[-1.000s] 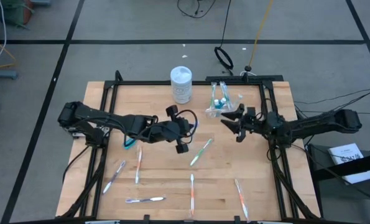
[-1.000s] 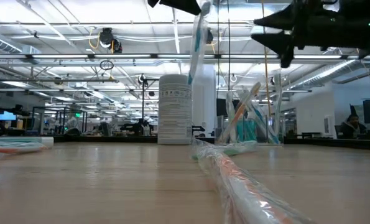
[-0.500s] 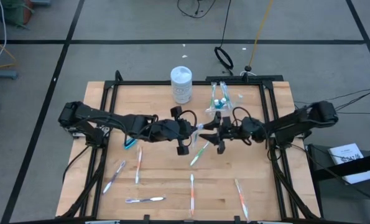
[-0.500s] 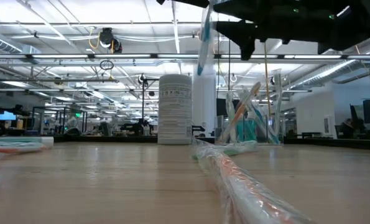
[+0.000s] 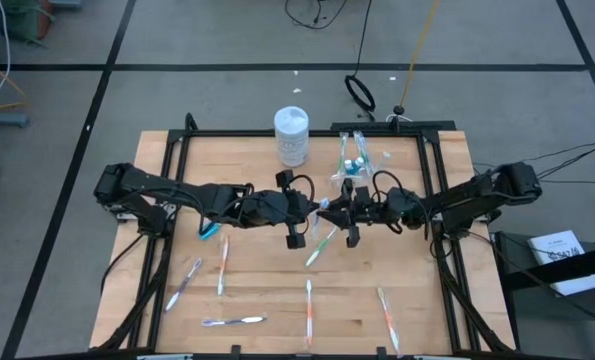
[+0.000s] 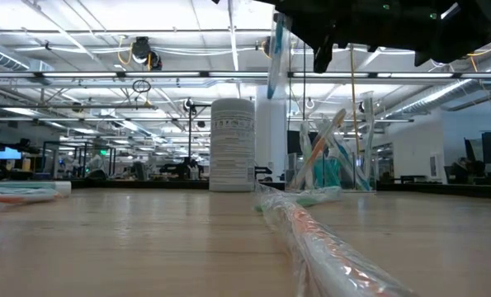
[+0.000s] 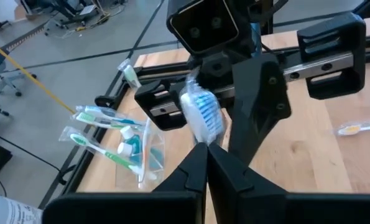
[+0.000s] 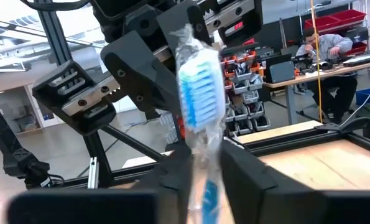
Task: Pick & Place toothbrushing station
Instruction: Put the white and blue toothbrush into the transparent mesh organizer
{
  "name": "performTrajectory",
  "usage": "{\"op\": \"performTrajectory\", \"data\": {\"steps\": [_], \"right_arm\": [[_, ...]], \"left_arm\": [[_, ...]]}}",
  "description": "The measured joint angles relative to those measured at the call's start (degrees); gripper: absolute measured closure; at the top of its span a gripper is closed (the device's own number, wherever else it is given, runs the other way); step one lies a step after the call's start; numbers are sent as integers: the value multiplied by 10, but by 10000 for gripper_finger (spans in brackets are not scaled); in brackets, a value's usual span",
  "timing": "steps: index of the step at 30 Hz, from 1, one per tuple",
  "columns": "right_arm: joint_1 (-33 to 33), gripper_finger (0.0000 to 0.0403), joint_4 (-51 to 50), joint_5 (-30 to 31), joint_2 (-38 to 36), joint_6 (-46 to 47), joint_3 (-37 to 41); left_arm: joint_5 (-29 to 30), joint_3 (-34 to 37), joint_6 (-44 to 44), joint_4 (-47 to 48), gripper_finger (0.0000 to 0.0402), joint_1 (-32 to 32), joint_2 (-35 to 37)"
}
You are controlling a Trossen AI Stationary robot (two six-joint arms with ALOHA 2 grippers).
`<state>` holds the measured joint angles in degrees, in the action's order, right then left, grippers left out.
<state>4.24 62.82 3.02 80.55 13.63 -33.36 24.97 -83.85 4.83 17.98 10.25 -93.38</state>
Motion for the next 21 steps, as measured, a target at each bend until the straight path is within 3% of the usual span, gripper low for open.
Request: {"op": "performTrajectory", "data": {"steps": [4,17,21], "right_arm": [[0,390,1,-1,0,-7,0],[0,394,1,25,0,-31,0],[-6,395,2,29,0,-56,0]], "left_arm": [[0,0,-1,1,382,0,0],[8,0,-55,32,379,-2,0],[9,0,-65,51,359,-3,0]]}}
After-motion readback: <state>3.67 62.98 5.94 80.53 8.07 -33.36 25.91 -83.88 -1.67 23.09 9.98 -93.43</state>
